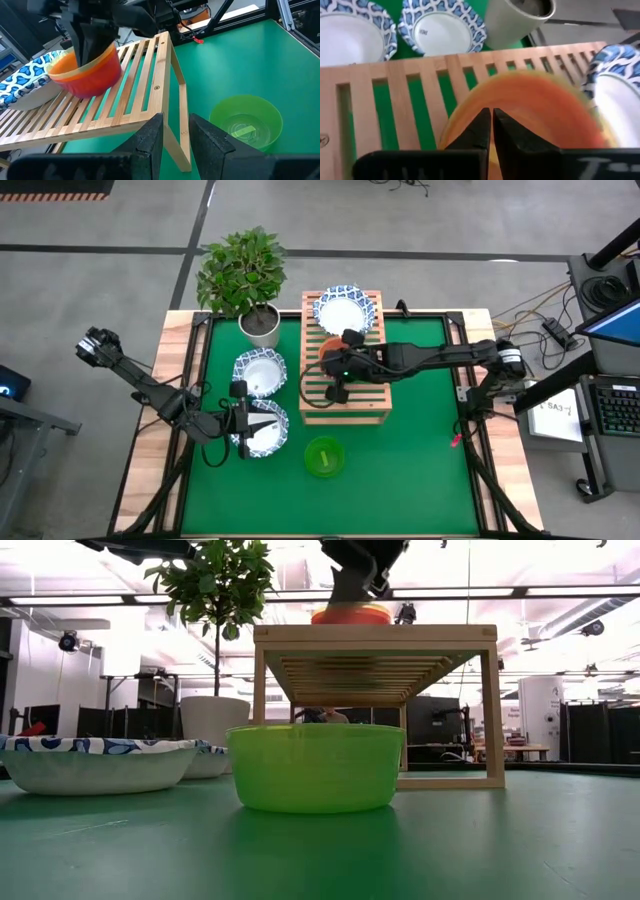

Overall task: Place and stack bowls onto a shelf
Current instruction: Stack the yellow bowl on top of the red bowl on the shelf, then stack the white patterned bowl on top of the other white patterned bowl on the shelf

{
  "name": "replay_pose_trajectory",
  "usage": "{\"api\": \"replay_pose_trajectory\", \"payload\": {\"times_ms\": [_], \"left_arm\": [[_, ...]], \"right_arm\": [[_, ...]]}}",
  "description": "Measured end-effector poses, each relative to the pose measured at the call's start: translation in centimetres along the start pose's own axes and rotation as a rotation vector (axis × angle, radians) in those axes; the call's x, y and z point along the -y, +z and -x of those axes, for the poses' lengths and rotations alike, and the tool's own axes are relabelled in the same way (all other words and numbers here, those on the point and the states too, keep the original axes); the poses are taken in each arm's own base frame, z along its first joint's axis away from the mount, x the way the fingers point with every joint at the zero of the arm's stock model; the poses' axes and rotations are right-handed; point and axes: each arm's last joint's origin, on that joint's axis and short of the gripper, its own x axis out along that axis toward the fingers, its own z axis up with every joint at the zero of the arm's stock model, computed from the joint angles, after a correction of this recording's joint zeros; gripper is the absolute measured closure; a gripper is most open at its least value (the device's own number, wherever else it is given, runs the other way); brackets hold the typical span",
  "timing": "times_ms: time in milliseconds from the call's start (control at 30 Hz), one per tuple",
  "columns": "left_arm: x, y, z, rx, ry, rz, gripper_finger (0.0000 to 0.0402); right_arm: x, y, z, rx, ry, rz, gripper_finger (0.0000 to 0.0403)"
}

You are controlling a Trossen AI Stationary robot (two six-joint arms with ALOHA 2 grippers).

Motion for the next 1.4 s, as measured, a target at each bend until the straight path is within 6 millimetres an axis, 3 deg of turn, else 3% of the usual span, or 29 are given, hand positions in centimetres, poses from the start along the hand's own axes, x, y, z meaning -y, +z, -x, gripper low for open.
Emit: {"api": "replay_pose_trajectory", "payload": {"times_ms": [167,533,667,800,933,1067,1233,1400], "left_arm": [[0.0,0.0,0.0,0.000,0.000,0.000,0.0326],[0.0,0.0,0.0,-0.001,0.000,-0.001,0.0326],[0.0,0.0,0.0,-0.002,0.000,0.000,0.0326],[0.0,-0.2,0.0,-0.017,0.001,0.030,0.0326],[-0.1,-0.5,-0.1,-0.044,0.009,0.067,0.0326],[-0.7,-0.9,-0.4,-0.080,0.058,0.128,0.0326],[-1.5,-2.4,-0.7,-0.206,0.093,0.184,0.0326],[-0.9,-2.9,-0.7,-0.308,-0.118,0.341,0.0326]], "right_arm": [[-0.1,-0.4,0.3,-0.038,0.090,-0.038,0.0394],[0.7,-0.8,3.3,-0.063,0.153,-0.154,0.0394],[1.2,-0.7,4.8,-0.038,0.159,-0.168,0.0394],[0.8,-0.7,7.6,0.019,0.195,-0.167,0.0394],[-0.7,-1.4,10.5,0.086,0.199,-0.133,0.0394],[-3.3,-3.4,12.3,0.112,0.160,-0.087,0.0394],[-6.8,-6.0,13.5,0.175,0.217,-0.041,0.0394],[-9.5,-8.0,13.5,0.250,0.299,0.007,0.0394]]}}
